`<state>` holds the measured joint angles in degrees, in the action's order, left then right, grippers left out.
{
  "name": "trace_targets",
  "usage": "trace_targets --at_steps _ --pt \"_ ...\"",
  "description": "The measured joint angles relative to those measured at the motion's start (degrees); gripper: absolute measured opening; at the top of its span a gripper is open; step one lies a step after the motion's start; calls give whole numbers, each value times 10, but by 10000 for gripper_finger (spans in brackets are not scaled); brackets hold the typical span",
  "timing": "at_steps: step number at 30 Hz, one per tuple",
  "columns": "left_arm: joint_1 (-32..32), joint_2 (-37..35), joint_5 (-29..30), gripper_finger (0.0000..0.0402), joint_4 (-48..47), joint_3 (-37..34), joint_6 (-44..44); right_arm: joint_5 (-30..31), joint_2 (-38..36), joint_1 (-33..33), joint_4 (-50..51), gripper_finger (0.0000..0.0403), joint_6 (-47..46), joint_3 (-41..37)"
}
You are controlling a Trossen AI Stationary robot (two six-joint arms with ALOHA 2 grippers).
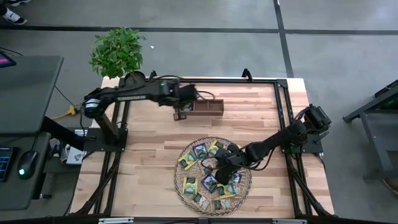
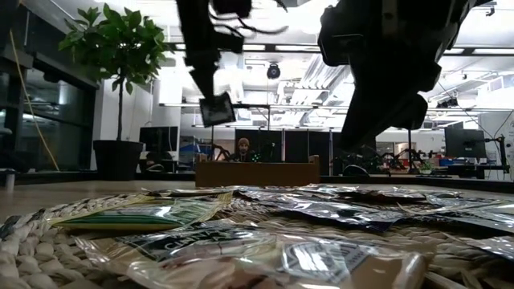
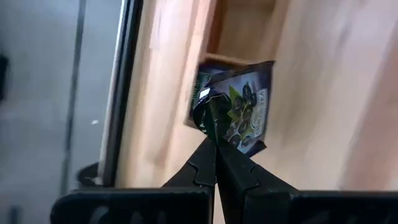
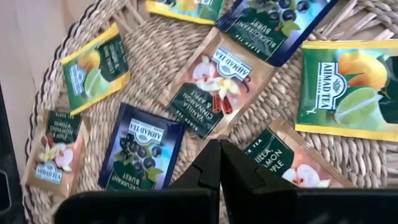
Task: Pick & Place Tea
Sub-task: Put the purple tea bag in the left section of the wooden organizer
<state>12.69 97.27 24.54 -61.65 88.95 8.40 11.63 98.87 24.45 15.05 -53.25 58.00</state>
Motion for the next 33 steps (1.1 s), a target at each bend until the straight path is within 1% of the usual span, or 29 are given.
trace_targets --at_steps 4,6,8,12,14,21,30,33 --pt "12 48 30 0 -29 32 42 9 0 0 -3 0 -10 0" --pt "13 69 36 0 -21 42 54 16 0 0 -6 0 -10 0" --pt "14 82 37 0 -27 41 66 19 0 0 -11 0 -14 0" --pt "12 105 43 0 -11 42 79 30 0 0 -13 0 -23 0" --pt "12 112 45 0 -14 41 79 31 0 0 -15 0 -23 0" --pt "18 118 47 0 29 42 79 30 0 0 -16 0 -23 0" --pt "52 118 45 0 29 41 78 28 0 0 -21 0 -22 1" --pt "62 118 32 0 26 41 78 28 0 0 -21 0 -20 1"
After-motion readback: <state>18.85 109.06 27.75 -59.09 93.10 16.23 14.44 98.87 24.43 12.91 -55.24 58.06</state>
